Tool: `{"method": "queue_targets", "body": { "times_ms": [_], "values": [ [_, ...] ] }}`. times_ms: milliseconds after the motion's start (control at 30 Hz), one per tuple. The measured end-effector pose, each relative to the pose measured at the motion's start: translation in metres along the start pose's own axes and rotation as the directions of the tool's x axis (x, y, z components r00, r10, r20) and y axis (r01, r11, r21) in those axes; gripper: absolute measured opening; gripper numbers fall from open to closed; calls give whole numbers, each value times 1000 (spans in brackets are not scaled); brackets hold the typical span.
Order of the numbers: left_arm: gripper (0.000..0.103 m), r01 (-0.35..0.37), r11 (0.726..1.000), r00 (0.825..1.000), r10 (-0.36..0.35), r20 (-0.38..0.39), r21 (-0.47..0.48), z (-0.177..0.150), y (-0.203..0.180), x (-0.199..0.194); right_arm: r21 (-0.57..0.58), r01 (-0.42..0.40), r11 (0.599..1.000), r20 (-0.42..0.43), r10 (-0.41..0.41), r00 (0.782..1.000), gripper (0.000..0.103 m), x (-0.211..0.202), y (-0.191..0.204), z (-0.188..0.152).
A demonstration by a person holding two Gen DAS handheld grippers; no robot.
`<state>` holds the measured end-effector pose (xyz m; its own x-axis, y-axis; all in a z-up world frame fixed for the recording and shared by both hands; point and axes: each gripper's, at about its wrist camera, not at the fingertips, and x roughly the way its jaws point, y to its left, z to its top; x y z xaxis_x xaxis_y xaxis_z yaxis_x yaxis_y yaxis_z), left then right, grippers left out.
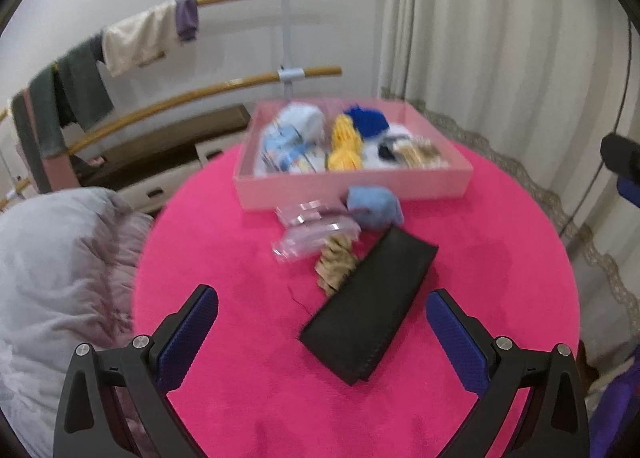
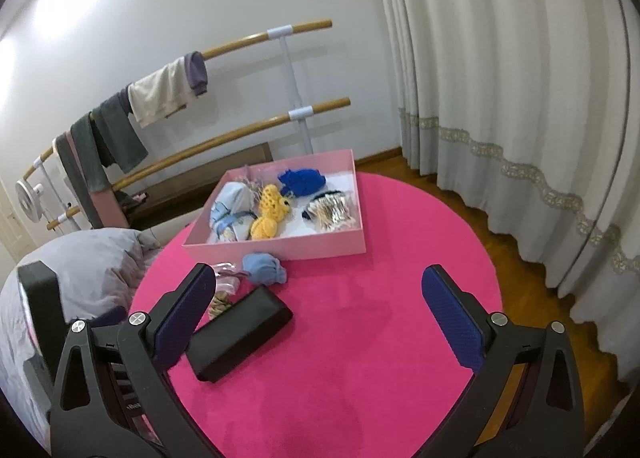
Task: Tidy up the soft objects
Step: 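Open both tools and withdraw them from the pink box, then grasp the black fabric case with the left tool while the right tool grasps the light-blue knotted cloth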
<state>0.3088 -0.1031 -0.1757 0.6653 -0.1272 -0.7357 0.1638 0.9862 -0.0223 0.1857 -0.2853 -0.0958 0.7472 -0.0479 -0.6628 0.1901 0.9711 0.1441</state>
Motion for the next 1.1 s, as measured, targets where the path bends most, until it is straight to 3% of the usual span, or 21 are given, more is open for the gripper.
{"method": "queue_targets", "body": {
  "times_ms": [367, 433, 500, 533, 700, 767, 933, 967, 1000, 1033, 1067, 1100],
  "values": [
    [103, 52, 998, 989, -47, -142, 36, 2, -6, 78, 20, 14, 1000, -101, -12, 995, 103, 50, -17, -13],
    [99, 66, 997, 985, -58, -161, 40, -1, -9, 86, 19, 13, 1000, -108, -11, 994, 103, 54, -17, -13],
    [73, 89, 995, 980, -81, -184, 34, -2, -11, 93, 13, 14, 1000, -116, -12, 993, 103, 58, -15, -14],
    [75, 89, 996, 977, -82, -199, 27, -3, -11, 97, 11, 15, 1000, -119, -14, 993, 103, 60, -15, -14],
    [59, 117, 993, 975, -119, -188, -22, -6, 0, 86, 0, 12, 1000, -139, -12, 990, 103, 69, -9, -16],
    [58, 118, 992, 975, -122, -185, -34, -13, 7, 80, -5, 1, 1000, -153, -2, 988, 103, 74, -6, -18],
    [63, 88, 996, 980, -90, -178, -17, -24, 15, 63, -20, -19, 1000, -187, 15, 982, 103, 87, 3, -26],
    [69, 73, 997, 982, -72, -173, 0, -23, 14, 63, -24, -22, 999, -195, 17, 981, 103, 90, 6, -28],
    [84, 47, 999, 985, -45, -169, 9, -22, 13, 63, -24, -25, 999, -199, 20, 980, 103, 93, 8, -29],
    [91, 27, 1000, 986, -25, -163, 13, -21, 13, 63, -24, -31, 999, -205, 25, 978, 103, 96, 11, -30],
    [95, 20, 1000, 989, -18, -147, 15, -19, 11, 64, -25, -34, 999, -213, 28, 977, 103, 99, 13, -32],
    [89, 31, 999, 989, -29, -143, 12, -20, 9, 65, -31, -38, 999, -221, 30, 975, 103, 102, 16, -33]
  ]
}}
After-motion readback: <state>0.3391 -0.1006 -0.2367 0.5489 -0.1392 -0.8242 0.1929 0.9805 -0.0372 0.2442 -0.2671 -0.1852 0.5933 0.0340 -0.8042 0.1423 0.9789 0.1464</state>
